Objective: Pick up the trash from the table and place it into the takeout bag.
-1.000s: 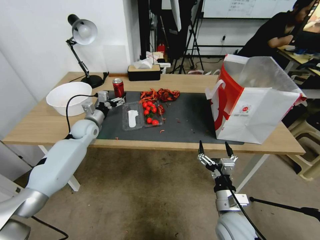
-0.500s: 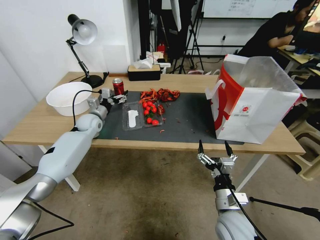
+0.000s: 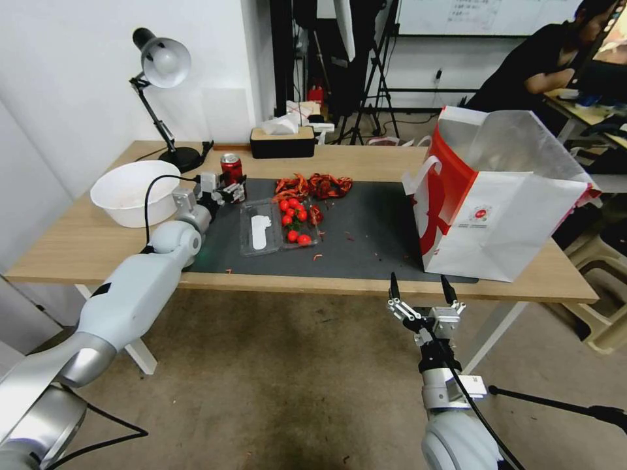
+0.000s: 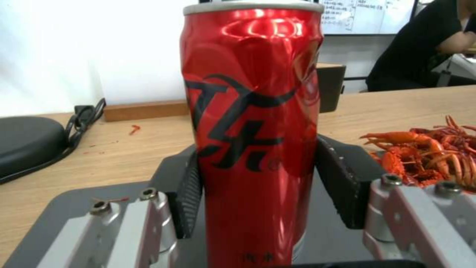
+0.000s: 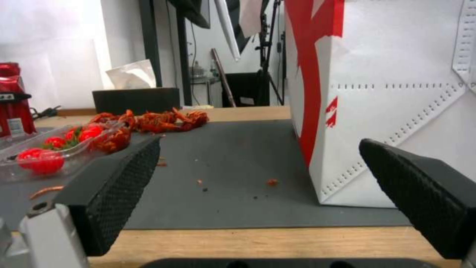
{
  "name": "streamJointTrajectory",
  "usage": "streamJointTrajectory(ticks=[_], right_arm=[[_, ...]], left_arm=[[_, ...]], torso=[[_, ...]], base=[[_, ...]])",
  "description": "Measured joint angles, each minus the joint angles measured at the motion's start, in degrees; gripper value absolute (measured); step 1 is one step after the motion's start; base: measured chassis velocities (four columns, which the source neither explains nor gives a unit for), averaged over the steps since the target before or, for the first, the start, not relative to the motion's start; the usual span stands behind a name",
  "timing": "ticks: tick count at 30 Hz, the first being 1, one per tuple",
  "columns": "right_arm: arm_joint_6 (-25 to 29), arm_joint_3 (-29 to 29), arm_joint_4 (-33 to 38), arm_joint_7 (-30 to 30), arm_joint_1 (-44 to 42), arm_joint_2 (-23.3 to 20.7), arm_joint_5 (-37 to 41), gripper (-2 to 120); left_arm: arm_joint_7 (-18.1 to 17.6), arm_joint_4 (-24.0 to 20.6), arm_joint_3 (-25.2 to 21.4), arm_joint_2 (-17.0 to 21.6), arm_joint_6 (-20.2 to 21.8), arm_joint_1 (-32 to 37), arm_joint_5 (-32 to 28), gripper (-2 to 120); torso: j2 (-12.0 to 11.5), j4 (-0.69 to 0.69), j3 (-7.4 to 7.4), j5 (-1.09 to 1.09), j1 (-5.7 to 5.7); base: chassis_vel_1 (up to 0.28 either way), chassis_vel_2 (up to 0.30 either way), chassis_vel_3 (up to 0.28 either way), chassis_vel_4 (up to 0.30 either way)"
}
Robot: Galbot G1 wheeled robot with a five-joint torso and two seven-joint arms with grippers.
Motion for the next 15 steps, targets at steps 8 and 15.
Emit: streamJointTrajectory(ticks=[8,15], right_arm=[[-0.01,-0.05,-0.4,0.09,0.48,0.09,0.13,100],[0.13,-0.06,-0.71,0.11,0.52,0.2,0.12,100]], left_arm=[[1.16,1.44,0.51,-0.17,-0.13,-0.66,0.35,47],[1.42,0.49,0.51,0.11,-0.65,-0.12,0.77,50]], torso=[[0.0,0.0,0.0,0.0,-0.01],[0.0,0.0,0.0,0.0,-0.01]], base=[[0.0,0.0,0.0,0.0],[0.0,0.0,0.0,0.0]])
